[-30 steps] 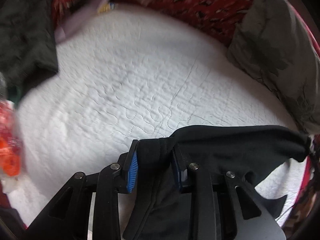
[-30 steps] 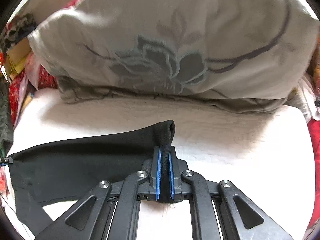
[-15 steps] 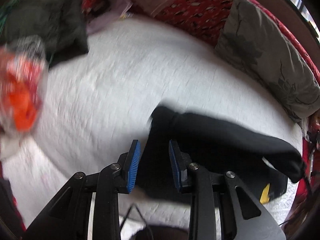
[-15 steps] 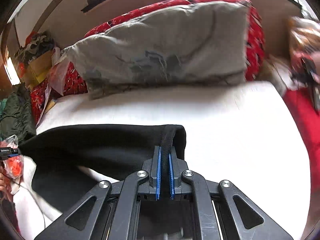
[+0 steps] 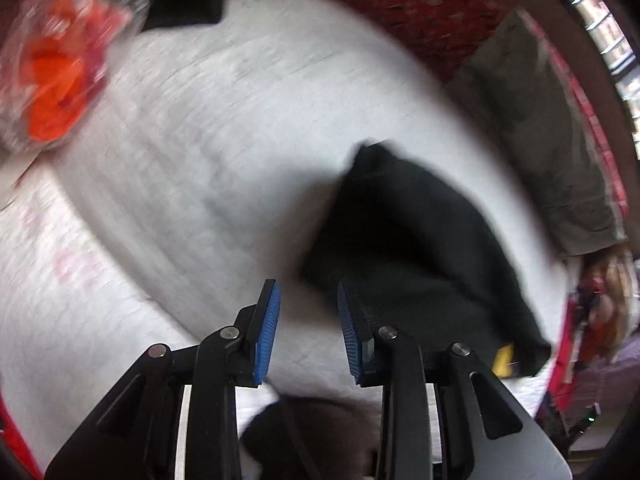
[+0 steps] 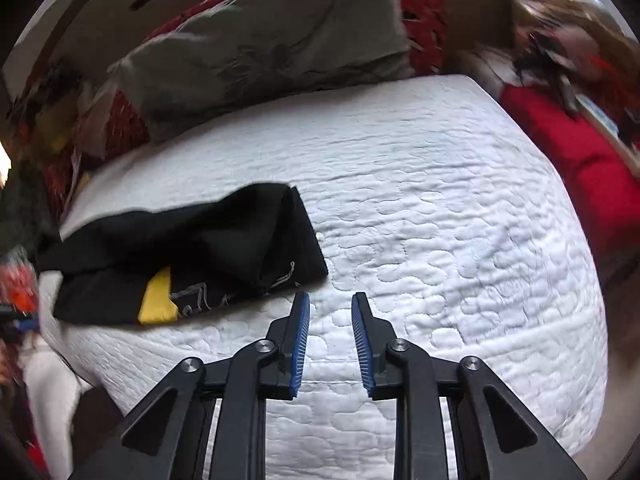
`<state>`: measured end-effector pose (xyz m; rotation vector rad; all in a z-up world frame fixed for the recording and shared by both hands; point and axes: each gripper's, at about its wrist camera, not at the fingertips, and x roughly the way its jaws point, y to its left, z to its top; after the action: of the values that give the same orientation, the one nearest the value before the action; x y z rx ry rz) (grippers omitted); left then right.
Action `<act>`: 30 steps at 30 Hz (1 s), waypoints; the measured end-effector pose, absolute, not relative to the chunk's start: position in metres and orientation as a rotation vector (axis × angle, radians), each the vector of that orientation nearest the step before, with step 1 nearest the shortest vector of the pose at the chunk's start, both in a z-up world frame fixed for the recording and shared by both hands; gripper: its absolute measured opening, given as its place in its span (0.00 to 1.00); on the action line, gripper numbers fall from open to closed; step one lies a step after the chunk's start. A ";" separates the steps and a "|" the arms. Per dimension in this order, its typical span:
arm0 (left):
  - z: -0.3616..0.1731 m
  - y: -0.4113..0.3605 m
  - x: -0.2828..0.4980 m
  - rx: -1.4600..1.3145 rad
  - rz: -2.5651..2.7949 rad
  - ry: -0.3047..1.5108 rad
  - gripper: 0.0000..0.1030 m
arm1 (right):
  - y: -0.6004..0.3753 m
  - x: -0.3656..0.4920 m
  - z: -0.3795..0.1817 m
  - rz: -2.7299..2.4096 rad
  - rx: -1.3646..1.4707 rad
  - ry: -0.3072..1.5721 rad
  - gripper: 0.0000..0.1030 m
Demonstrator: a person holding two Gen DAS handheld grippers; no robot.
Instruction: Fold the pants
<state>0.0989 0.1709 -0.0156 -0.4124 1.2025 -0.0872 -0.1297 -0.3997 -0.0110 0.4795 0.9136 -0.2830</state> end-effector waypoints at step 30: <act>-0.032 0.131 0.207 -0.622 -0.108 1.280 0.06 | -0.368 0.019 -0.061 -0.223 1.255 0.984 0.07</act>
<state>0.2070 0.1306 -0.0323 -0.6218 1.2797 -0.1083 0.0186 -0.3676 -0.0612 1.2553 0.9842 -0.2233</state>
